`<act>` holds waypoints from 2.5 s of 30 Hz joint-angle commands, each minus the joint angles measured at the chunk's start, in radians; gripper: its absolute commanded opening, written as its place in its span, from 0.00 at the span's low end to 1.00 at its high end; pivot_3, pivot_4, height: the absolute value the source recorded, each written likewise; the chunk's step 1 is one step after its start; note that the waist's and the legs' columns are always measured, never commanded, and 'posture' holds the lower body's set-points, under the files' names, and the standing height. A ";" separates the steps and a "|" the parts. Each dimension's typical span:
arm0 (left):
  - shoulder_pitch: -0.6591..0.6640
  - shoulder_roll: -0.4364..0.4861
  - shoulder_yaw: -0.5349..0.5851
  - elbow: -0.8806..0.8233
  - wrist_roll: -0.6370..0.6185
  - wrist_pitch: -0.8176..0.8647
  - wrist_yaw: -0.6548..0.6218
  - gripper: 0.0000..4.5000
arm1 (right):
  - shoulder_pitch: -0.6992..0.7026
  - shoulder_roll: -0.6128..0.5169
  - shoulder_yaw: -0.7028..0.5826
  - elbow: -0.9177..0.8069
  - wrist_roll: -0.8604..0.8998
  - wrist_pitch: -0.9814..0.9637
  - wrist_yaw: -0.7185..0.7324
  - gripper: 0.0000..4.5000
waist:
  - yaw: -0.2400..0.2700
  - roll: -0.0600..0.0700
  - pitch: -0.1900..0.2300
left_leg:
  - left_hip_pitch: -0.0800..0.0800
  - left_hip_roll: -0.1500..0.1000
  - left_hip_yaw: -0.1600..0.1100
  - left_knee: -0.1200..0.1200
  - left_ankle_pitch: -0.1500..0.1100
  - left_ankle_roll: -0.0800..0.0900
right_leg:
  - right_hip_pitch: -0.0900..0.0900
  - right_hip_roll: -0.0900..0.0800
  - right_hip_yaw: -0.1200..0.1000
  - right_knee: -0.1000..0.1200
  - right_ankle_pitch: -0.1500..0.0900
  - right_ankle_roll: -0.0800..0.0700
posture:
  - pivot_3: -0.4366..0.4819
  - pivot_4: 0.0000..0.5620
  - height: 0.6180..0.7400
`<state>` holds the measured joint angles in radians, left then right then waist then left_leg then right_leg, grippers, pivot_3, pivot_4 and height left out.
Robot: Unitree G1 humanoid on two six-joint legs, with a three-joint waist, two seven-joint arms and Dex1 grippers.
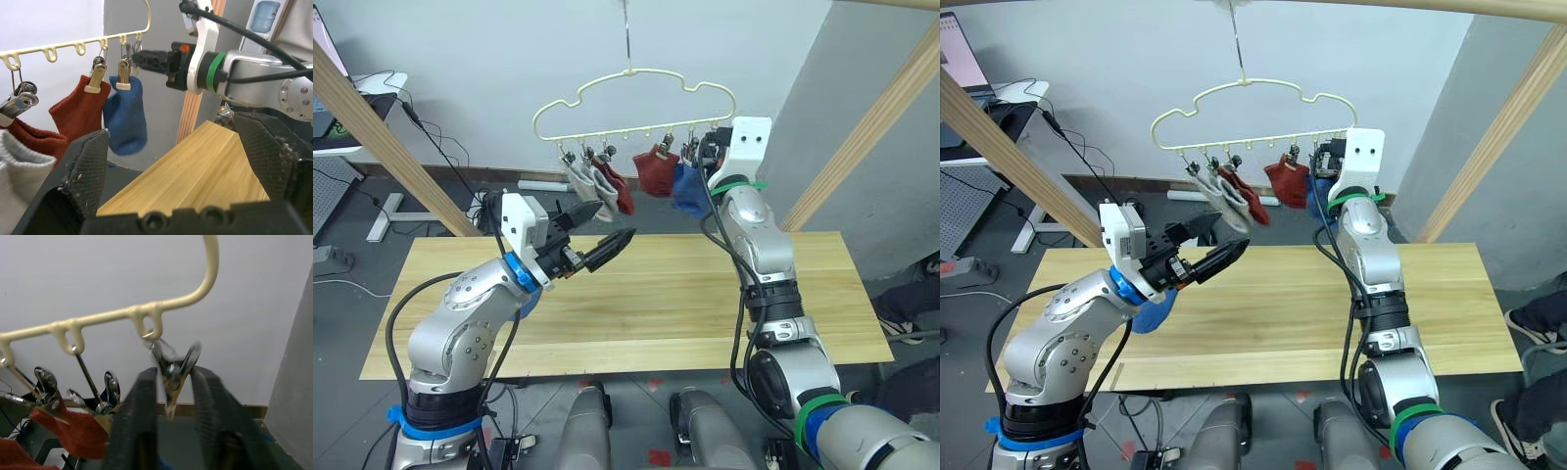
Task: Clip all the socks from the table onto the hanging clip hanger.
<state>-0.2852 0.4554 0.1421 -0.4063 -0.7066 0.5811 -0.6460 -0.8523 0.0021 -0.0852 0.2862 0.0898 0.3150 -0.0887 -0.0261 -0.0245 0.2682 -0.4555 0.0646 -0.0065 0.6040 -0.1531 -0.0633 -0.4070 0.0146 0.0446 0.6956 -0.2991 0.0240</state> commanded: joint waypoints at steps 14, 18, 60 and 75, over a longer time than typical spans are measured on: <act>0.000 0.004 0.000 -0.051 -0.016 -0.008 0.000 1.00 | -0.046 0.013 -0.001 -0.012 -0.006 -0.020 -0.033 0.55 | 0.000 0.000 0.000 | 0.000 0.000 0.000 0.000 0.000 0.000 | 0.000 0.000 0.000 0.000 0.000 0.000 | 0.56 0.46 1.00; 0.001 0.005 0.000 -0.054 -0.016 -0.007 0.001 1.00 | -0.054 0.015 0.000 -0.005 -0.006 -0.023 -0.040 0.55 | 0.000 0.000 0.000 | 0.000 0.000 0.000 0.000 0.000 0.000 | 0.000 0.000 0.000 0.000 0.000 0.000 | 0.56 0.46 1.00; 0.053 0.106 0.018 0.311 0.284 -0.124 0.142 1.00 | -0.041 -0.158 0.030 -0.044 0.034 0.090 0.222 0.00 | 0.001 0.001 0.002 | 0.002 0.000 0.001 -0.005 0.000 0.000 | 0.000 0.000 0.001 -0.002 -0.001 0.000 | 0.56 0.51 1.00; -0.358 0.112 -0.041 1.317 0.519 -0.383 0.015 1.00 | 0.004 -0.237 0.023 -0.206 0.068 0.279 0.323 0.00 | 0.031 0.000 0.006 | -0.003 0.000 0.005 -0.012 0.000 0.000 | -0.003 -0.001 0.000 -0.014 0.001 -0.003 | 0.53 0.55 1.00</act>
<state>-0.6138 0.5670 0.1038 0.8585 -0.2088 0.2394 -0.6065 -0.8493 -0.2225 -0.0485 0.1205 0.1453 0.5784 0.2312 0.0051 -0.0245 0.2739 -0.4594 0.0645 -0.0021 0.5924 -0.1535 -0.0630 -0.4105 0.0138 0.0439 0.6820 -0.2983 0.0206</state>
